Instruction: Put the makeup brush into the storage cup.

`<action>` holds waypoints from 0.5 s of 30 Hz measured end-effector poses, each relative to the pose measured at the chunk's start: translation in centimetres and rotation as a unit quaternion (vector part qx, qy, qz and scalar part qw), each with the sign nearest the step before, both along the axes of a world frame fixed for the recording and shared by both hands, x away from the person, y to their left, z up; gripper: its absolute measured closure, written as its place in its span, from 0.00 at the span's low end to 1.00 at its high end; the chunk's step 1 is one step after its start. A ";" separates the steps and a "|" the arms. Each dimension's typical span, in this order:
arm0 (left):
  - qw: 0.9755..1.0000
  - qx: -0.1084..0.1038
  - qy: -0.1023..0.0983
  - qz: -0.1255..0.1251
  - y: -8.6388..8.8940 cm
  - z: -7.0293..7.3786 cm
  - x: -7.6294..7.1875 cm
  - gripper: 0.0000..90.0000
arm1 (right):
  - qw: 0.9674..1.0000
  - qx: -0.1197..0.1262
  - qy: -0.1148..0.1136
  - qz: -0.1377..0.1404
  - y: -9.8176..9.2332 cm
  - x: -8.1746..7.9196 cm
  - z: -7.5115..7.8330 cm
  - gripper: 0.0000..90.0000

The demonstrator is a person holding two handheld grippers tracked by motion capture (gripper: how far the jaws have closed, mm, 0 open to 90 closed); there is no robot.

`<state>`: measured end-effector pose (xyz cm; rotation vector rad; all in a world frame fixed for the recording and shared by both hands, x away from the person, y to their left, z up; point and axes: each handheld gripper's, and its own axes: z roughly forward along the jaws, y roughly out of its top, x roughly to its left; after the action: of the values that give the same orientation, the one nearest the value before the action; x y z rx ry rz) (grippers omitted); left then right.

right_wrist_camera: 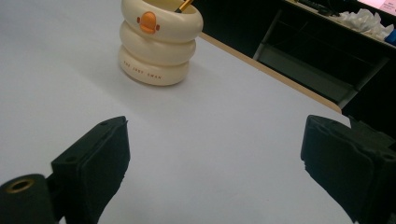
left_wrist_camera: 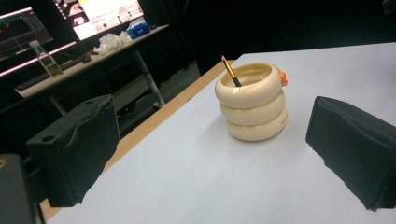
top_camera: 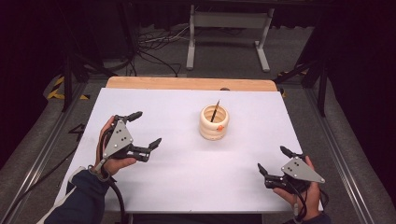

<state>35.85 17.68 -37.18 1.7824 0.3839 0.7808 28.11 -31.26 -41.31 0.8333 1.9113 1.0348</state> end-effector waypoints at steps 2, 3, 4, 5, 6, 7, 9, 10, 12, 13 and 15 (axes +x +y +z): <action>1.000 0.000 0.004 0.001 0.1 -0.2 0.0 0.04 | 1.000 0.000 0.001 0.000 0.0 0.0 0.0 0.10; 1.000 0.002 0.003 0.003 0.3 -0.4 -0.1 0.04 | 1.000 0.001 0.000 -0.001 0.0 0.0 0.0 0.10; 1.000 0.004 0.004 0.005 0.4 -0.5 -0.1 0.04 | 1.000 0.001 0.000 -0.001 0.0 0.0 0.0 0.10; 1.000 0.007 0.005 0.004 0.5 -0.6 -0.1 0.04 | 1.000 0.001 0.000 -0.001 0.0 0.0 0.0 0.10; 1.000 0.010 0.006 0.008 0.6 -0.7 -0.2 0.04 | 1.000 0.000 0.000 -0.001 0.0 0.0 0.0 0.10; 1.000 0.012 0.005 0.009 0.7 -0.8 -0.2 0.04 | 1.000 0.000 0.000 -0.001 0.0 0.0 0.0 0.10; 1.000 0.016 0.012 0.011 1.0 -1.0 -0.3 0.04 | 1.000 0.000 0.000 -0.001 0.0 0.0 0.0 0.10; 1.000 0.015 0.012 0.010 1.2 -1.0 -0.4 0.04 | 1.000 0.000 0.000 0.000 0.0 0.0 0.0 0.10; 1.000 0.012 0.010 0.015 1.6 -1.0 -0.5 0.04 | 1.000 0.001 0.000 0.000 0.0 0.0 0.0 0.10; 1.000 0.011 0.011 0.016 1.7 -1.1 -0.6 0.04 | 1.000 0.000 0.000 0.000 0.0 0.0 0.0 0.10; 1.000 0.014 0.014 0.018 2.0 -1.3 -0.7 0.04 | 1.000 -0.001 0.000 0.001 0.0 0.0 0.0 0.10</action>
<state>35.11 19.68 -38.46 1.8190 0.4264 0.7905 28.11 -31.25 -41.33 0.8311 1.9130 1.0333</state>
